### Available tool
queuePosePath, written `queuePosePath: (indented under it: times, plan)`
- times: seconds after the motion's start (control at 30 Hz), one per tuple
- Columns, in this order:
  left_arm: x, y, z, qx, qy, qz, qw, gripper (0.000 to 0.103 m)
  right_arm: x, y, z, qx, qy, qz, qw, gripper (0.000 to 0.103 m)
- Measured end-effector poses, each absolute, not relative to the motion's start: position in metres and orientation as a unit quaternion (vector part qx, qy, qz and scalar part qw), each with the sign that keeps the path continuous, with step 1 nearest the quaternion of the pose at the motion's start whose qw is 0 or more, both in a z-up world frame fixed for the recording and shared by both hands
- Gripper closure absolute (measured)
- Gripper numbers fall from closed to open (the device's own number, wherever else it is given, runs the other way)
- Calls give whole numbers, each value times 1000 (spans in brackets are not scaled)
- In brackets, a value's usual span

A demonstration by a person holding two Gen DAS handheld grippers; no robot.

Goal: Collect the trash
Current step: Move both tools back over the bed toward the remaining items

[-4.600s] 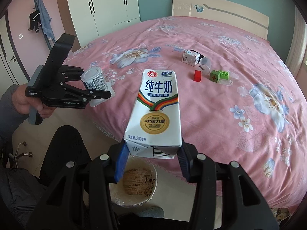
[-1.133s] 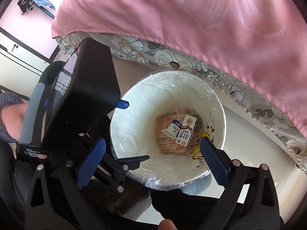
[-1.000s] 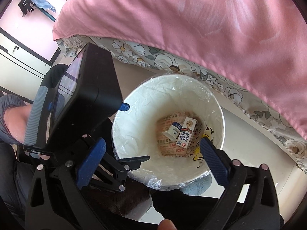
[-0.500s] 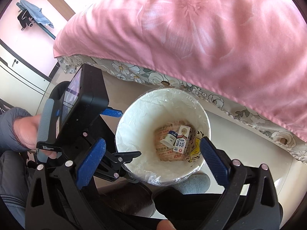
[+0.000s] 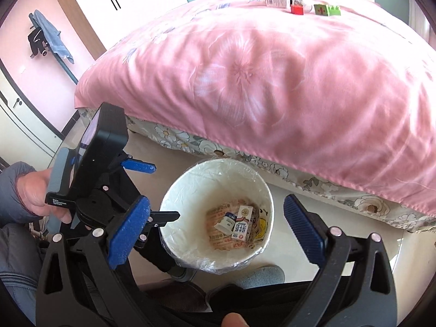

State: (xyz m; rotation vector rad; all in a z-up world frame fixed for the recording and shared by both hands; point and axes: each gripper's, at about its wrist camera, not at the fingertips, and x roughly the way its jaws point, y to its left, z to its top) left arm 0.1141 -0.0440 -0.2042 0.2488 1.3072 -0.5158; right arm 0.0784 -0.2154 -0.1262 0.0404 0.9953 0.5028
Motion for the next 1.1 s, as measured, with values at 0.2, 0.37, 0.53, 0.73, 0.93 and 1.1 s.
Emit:
queuePosePath:
  times: [0.2, 0.37, 0.53, 0.73, 0.93, 1.1]
  plan:
    - [125, -35, -172, 94, 566, -221, 789, 3, 79, -230, -101, 39, 421, 195, 885, 7]
    - [140, -27, -143, 71, 534, -209, 816, 3, 91, -253, -85, 86, 394, 143, 904, 7]
    - [160, -20, -118, 64, 508, -192, 837, 3, 105, -273, -74, 128, 383, 122, 906, 7]
    - [192, -11, -87, 60, 482, -176, 856, 3, 129, -288, -53, 127, 365, 102, 917, 7]
    - [232, -11, -54, 58, 448, -159, 878, 3, 162, -295, -33, 101, 344, 89, 929, 7]
    - [273, -19, -39, 50, 438, -145, 886, 3, 193, -296, -27, 74, 335, 73, 936, 7]
